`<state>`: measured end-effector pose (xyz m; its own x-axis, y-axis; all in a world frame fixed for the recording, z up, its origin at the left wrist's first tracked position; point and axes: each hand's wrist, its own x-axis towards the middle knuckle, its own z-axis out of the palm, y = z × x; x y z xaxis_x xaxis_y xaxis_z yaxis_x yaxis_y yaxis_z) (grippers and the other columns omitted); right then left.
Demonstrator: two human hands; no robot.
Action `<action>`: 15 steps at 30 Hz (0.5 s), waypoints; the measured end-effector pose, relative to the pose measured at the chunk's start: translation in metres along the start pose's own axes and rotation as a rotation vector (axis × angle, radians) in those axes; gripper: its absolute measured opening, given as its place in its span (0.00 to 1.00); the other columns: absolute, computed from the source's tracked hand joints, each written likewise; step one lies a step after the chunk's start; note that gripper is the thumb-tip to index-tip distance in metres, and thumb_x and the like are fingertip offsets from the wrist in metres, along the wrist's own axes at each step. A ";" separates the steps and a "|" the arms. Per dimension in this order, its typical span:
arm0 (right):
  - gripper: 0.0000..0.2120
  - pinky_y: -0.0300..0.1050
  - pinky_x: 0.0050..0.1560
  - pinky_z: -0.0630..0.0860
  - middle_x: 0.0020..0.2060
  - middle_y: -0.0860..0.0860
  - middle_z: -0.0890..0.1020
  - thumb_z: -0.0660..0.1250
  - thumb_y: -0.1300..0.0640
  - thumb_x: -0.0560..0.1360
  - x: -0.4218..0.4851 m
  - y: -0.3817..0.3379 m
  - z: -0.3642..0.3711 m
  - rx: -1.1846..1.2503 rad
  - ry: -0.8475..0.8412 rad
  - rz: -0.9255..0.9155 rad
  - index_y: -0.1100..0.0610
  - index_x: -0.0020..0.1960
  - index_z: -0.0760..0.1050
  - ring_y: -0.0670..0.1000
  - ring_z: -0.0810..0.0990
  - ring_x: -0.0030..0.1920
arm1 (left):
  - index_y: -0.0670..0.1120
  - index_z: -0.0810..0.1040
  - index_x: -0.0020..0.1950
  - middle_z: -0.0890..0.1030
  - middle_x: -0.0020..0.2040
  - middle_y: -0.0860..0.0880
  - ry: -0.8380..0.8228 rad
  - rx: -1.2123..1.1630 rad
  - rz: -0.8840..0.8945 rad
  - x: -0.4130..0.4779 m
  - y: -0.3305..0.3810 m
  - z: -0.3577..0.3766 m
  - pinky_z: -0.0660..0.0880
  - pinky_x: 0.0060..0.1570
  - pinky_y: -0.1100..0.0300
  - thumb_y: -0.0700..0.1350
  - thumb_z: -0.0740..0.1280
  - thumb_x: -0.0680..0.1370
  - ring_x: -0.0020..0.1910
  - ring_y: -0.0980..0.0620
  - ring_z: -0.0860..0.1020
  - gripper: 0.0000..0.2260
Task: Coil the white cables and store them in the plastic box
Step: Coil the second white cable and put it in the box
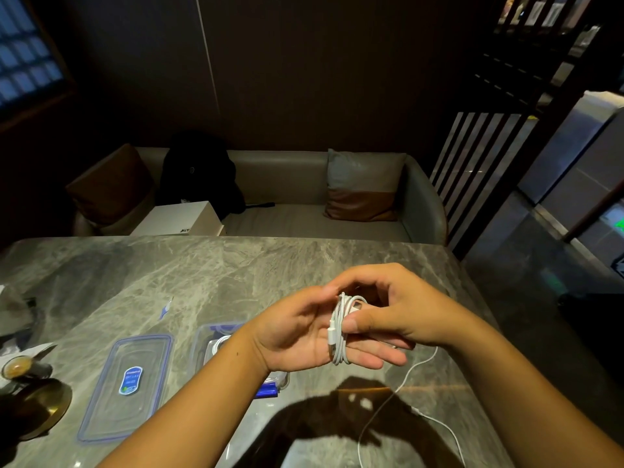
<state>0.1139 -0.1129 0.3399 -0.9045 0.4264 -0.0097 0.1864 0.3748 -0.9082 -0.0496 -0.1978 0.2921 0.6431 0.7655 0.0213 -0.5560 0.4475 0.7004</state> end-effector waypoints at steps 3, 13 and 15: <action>0.18 0.49 0.55 0.81 0.50 0.51 0.86 0.76 0.61 0.71 0.000 0.005 0.000 0.018 0.027 0.026 0.53 0.59 0.81 0.51 0.85 0.51 | 0.34 0.66 0.72 0.71 0.66 0.28 0.006 -0.029 -0.010 0.002 -0.002 -0.003 0.67 0.69 0.45 0.50 0.60 0.81 0.65 0.33 0.73 0.25; 0.17 0.46 0.57 0.81 0.50 0.49 0.87 0.75 0.63 0.72 0.000 0.014 0.003 0.014 0.060 0.076 0.55 0.60 0.82 0.48 0.85 0.52 | 0.33 0.68 0.70 0.74 0.63 0.28 0.077 -0.005 0.040 0.001 -0.006 -0.008 0.69 0.67 0.44 0.46 0.57 0.83 0.64 0.31 0.74 0.21; 0.16 0.48 0.56 0.81 0.49 0.49 0.87 0.75 0.62 0.72 0.000 0.018 0.005 -0.015 0.080 0.080 0.54 0.59 0.83 0.47 0.85 0.51 | 0.32 0.69 0.69 0.75 0.62 0.29 0.158 0.010 0.077 0.000 -0.008 -0.010 0.72 0.66 0.44 0.45 0.58 0.83 0.64 0.30 0.74 0.20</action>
<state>0.1153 -0.1100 0.3217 -0.8530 0.5197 -0.0476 0.2629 0.3493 -0.8994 -0.0505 -0.1967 0.2789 0.5076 0.8608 -0.0367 -0.5943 0.3807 0.7084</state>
